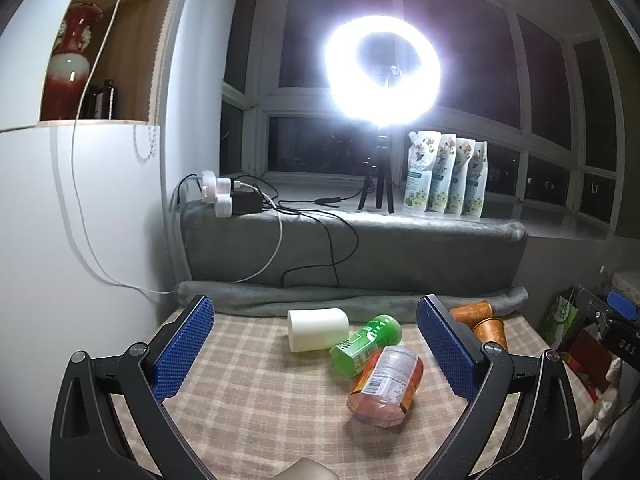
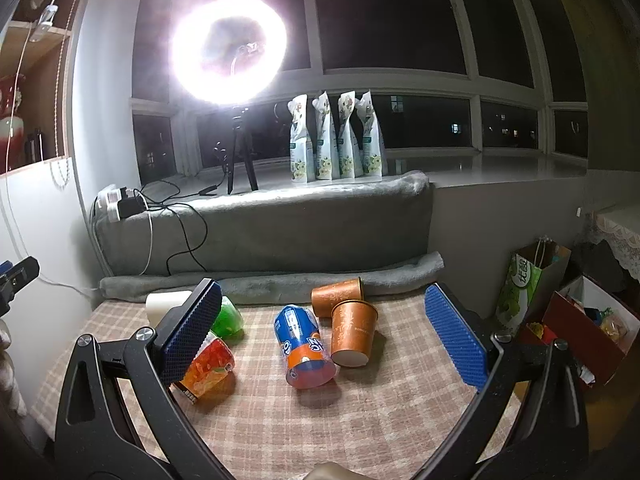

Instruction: Flip cup upright

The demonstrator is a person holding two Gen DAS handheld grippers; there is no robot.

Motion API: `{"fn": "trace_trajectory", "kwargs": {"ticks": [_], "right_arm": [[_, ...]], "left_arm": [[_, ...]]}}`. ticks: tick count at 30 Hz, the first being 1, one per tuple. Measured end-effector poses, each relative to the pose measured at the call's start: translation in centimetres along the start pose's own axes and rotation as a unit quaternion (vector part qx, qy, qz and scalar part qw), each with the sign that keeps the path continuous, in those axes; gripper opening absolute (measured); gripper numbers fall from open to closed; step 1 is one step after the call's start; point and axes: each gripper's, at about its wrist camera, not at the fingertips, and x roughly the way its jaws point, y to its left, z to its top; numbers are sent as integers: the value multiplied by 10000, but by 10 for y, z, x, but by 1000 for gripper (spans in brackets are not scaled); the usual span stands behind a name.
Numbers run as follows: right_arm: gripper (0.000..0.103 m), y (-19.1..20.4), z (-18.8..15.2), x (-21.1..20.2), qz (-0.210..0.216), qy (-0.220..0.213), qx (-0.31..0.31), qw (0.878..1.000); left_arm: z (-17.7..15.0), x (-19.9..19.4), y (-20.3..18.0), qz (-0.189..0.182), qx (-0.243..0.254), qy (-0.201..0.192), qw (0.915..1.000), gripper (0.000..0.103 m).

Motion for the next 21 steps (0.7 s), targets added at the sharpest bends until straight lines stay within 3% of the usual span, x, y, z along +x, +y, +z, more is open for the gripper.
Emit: {"fn": "trace_trajectory", "kwargs": {"ticks": [21], "right_arm": [[103, -3, 5, 14, 75, 70, 3, 9999]], "left_arm": [[6, 14, 3, 105, -101, 8, 9999, 101]]}}
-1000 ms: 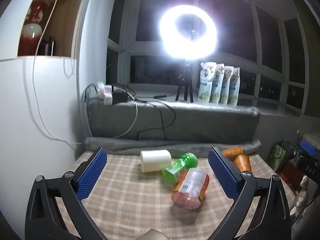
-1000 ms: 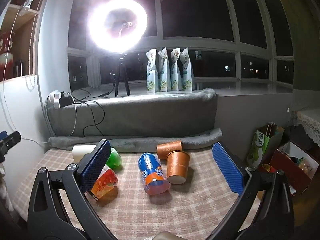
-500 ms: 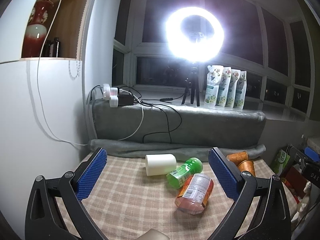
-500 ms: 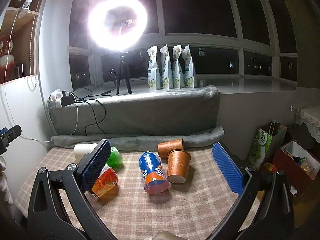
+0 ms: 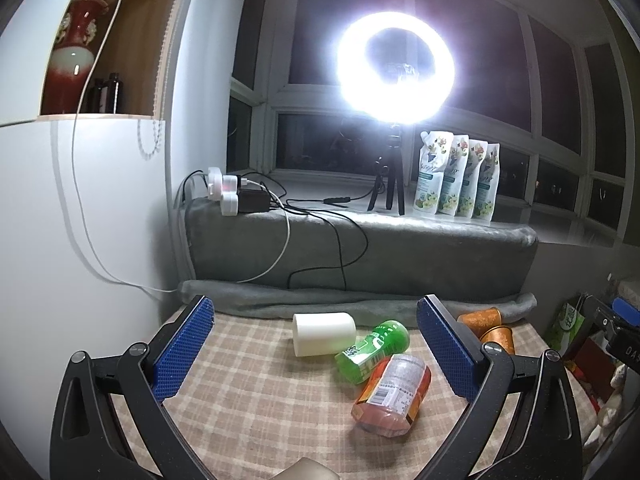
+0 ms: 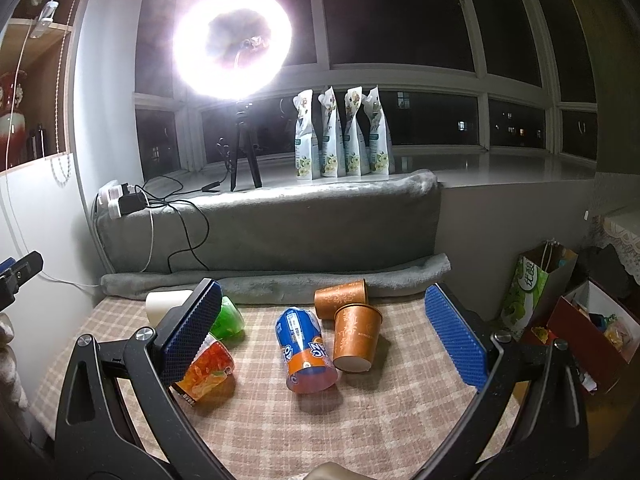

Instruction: Flip cup upright

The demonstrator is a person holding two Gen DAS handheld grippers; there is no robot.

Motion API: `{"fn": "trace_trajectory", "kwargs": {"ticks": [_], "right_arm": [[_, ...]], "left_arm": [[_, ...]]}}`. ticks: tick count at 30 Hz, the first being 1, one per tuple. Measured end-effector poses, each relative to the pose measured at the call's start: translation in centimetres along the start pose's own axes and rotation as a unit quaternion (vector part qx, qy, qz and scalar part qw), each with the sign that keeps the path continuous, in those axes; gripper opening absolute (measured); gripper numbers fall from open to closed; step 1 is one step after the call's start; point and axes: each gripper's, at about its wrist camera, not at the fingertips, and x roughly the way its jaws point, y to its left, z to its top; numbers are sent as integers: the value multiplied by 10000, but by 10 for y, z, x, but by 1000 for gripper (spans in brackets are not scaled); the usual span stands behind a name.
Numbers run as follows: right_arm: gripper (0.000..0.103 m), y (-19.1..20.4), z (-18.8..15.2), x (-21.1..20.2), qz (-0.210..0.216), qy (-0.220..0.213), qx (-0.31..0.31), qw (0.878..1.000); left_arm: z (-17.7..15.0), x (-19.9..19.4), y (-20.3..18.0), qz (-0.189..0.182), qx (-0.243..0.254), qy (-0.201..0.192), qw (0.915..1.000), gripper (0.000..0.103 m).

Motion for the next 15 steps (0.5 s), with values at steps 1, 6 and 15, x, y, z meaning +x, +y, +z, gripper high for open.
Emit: {"fn": "trace_trajectory", "kwargs": {"ticks": [1, 6, 15], "right_arm": [[103, 0, 0, 0, 7, -3, 3, 10000], [103, 0, 0, 2, 22, 22, 23, 10000], [103, 2, -5, 8, 73, 71, -13, 9999]], "left_arm": [[0, 0, 0, -6, -6, 0, 10000, 101], [-1, 2, 0, -4, 18, 27, 10000, 101], [-3, 6, -3, -19, 35, 78, 10000, 101]]}}
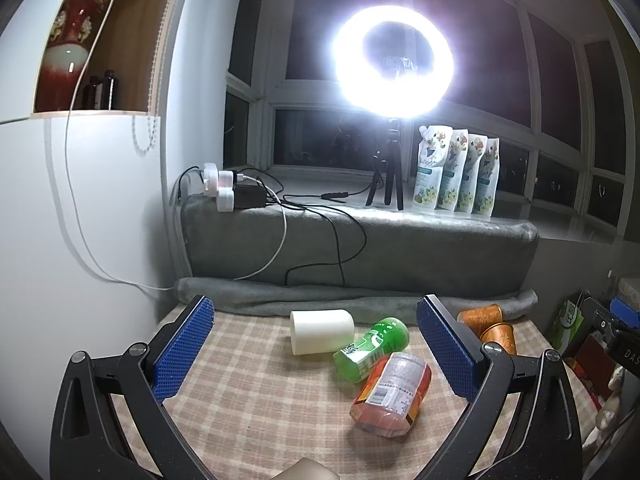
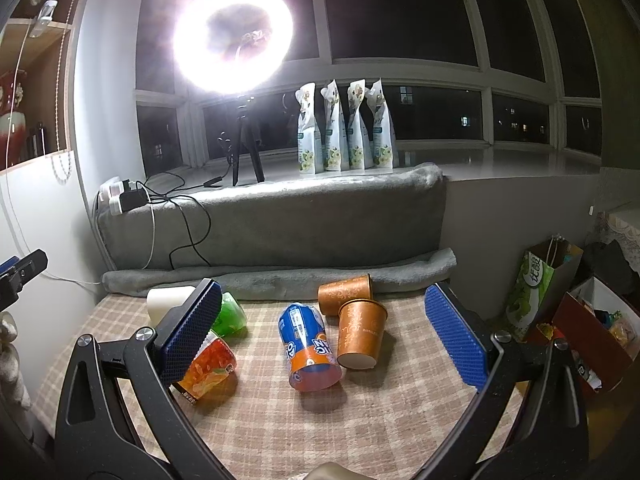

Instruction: Flip cup upright

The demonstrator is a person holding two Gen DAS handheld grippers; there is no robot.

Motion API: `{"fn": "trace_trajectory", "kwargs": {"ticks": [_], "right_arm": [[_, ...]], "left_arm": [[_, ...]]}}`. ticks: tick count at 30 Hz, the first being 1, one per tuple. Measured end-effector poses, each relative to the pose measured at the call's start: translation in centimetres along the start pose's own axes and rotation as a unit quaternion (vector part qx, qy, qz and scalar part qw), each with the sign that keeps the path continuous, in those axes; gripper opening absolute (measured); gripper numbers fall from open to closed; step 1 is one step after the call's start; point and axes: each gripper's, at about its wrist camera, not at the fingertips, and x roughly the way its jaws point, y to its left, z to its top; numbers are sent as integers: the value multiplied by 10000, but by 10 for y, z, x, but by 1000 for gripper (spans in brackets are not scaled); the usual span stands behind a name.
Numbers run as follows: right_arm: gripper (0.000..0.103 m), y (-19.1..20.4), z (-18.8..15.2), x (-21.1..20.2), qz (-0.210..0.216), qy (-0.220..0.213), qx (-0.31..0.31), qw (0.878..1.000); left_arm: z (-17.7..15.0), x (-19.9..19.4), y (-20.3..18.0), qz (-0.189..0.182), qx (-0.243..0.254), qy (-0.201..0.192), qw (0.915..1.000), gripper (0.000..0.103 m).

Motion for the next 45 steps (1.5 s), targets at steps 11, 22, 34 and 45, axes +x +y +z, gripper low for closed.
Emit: {"fn": "trace_trajectory", "kwargs": {"ticks": [11, 22, 34, 45], "right_arm": [[103, 3, -2, 5, 58, 57, -48, 10000], [103, 16, -2, 21, 379, 194, -447, 9981], [95, 47, -3, 60, 1209, 617, -1456, 9800], [93, 100, -21, 113, 2441, 1477, -3392, 8964]], "left_arm": [[-6, 7, 2, -58, 3, 90, 9999, 101], [-8, 17, 3, -82, 22, 191, 9998, 101], [-14, 27, 12, -2, 19, 330, 9995, 101], [-40, 34, 39, 188, -47, 800, 9966, 101]]}}
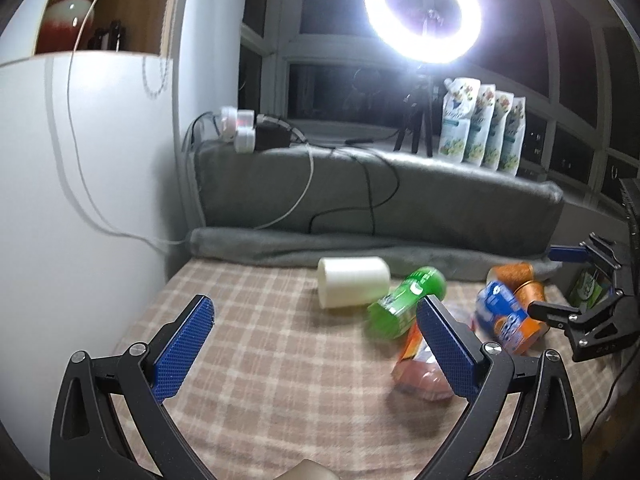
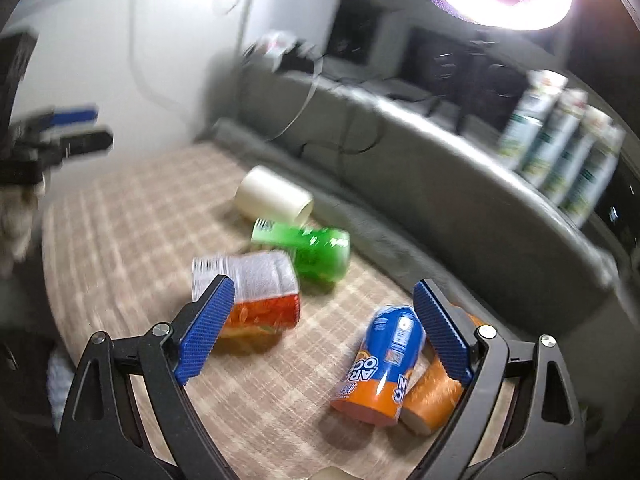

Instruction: Flip cup upright

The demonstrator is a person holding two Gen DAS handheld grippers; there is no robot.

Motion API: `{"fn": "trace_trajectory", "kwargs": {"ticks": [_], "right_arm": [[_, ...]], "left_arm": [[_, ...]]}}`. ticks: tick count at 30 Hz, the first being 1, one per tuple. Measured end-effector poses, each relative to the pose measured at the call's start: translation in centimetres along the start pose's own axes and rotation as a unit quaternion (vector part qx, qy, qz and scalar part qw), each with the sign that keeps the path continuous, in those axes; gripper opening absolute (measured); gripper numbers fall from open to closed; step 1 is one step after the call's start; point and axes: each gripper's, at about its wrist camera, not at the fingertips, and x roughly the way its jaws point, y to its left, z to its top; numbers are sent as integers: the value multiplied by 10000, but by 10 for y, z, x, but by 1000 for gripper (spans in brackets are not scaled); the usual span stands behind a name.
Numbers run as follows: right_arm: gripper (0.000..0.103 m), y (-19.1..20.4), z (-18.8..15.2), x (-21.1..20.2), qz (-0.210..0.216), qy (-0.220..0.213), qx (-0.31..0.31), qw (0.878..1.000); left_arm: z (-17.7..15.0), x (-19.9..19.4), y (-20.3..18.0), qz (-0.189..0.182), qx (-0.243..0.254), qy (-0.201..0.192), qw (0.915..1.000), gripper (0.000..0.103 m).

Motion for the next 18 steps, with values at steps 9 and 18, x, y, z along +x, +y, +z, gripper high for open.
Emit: {"fn": "trace_trajectory", "kwargs": {"ticks": [9, 18], "right_arm": [[70, 1, 13, 46, 649, 473, -630, 9948], [70, 57, 13, 61, 1008, 930, -3090, 9411]], "left_arm": [[-15, 13, 10, 56, -40, 398, 9992, 101], [-27, 19, 20, 192, -167, 637, 9976, 101]]}}
